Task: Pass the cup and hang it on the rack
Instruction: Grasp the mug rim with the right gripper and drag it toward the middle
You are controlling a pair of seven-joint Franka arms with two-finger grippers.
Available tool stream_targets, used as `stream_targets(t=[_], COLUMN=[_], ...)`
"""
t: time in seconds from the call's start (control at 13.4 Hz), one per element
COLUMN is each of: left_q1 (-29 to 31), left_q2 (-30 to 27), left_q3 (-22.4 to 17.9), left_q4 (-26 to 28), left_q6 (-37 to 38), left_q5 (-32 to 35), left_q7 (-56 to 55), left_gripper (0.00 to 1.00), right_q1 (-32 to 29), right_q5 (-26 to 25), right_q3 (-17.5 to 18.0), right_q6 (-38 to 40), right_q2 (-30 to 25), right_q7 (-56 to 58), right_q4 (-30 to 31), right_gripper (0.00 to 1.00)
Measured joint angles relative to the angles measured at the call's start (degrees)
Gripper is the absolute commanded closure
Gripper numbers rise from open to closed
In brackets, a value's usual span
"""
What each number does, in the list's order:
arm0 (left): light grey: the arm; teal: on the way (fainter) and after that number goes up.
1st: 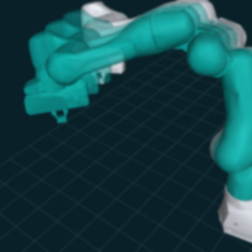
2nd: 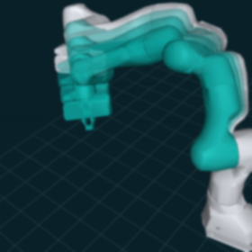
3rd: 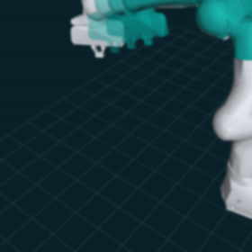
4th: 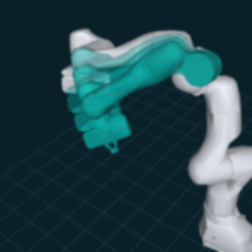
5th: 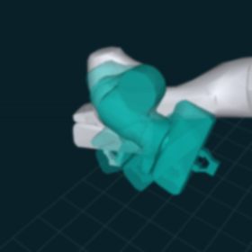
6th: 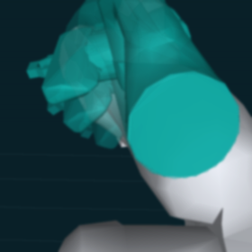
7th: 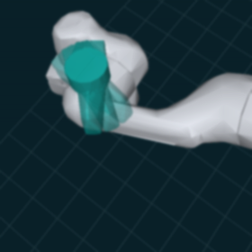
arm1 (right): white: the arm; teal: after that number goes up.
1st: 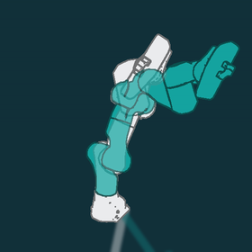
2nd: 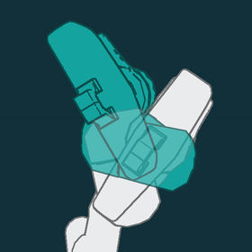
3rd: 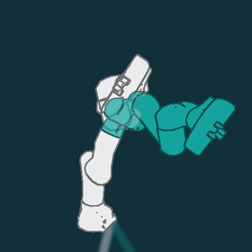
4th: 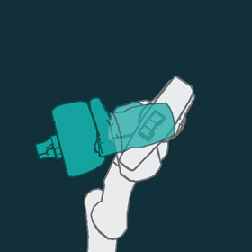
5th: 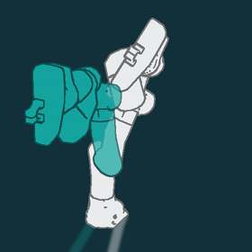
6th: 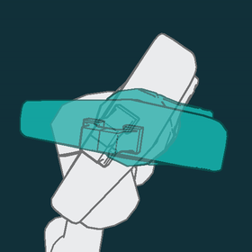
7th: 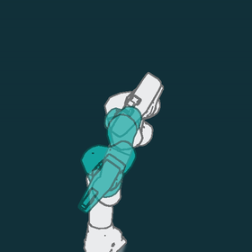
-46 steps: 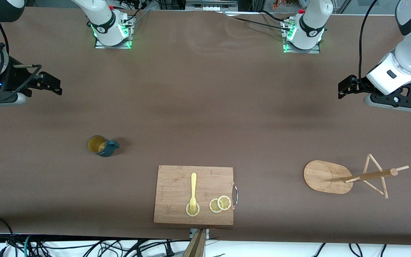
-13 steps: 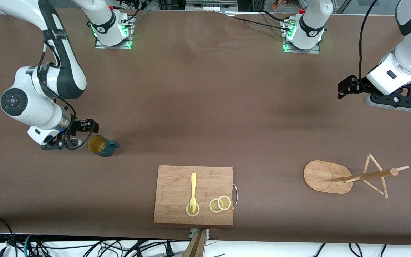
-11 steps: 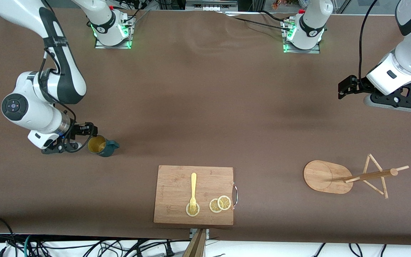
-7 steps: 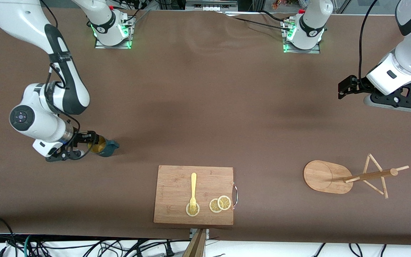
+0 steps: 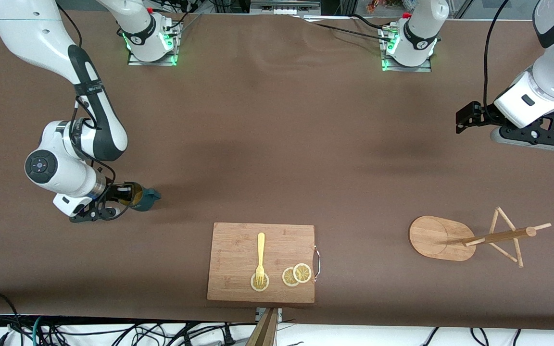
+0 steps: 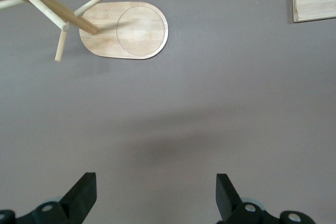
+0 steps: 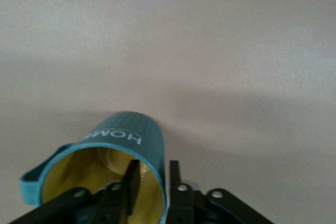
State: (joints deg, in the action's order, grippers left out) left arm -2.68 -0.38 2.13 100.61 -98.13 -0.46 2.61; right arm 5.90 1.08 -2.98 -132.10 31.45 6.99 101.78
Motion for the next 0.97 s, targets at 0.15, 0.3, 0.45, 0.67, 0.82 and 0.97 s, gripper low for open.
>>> stream_targets(t=[0.15,0.3,0.45,0.67,0.82,0.97], left_q1=[0.00,0.00,0.00,0.00,0.00,0.00], left_q2=[0.00,0.00,0.02,0.05,0.07,0.08], left_q3=[0.00,0.00,0.00,0.00,0.00,0.00], left_q4=[0.00,0.00,0.00,0.00,0.00,0.00], left_q6=[0.00,0.00,0.00,0.00,0.00,0.00], left_q5=[0.00,0.00,0.00,0.00,0.00,0.00], left_q7=[-0.17,-0.26,-0.33,-0.37,-0.38,-0.40], left_gripper=[0.00,0.00,0.00,0.00,0.00,0.00], right_q1=[1.11,3.70,7.30,13.99,19.78,26.15], right_q5=[0.10,0.17,0.17,0.27,1.31,3.62], right_q3=[0.29,0.57,0.72,0.99,1.29,1.48], right_q6=[0.16,1.29,5.96,12.63,13.04,10.93], right_q2=[0.01,0.02,0.00,-0.09,0.06,1.12], right_q7=[-0.49,-3.86,-9.60,-19.31,-26.51,-33.19], right_q4=[-0.55,-1.32,-4.23,-10.52,-11.50,-11.74], right_gripper=[1.00,1.00,1.00,1.00,1.00,1.00])
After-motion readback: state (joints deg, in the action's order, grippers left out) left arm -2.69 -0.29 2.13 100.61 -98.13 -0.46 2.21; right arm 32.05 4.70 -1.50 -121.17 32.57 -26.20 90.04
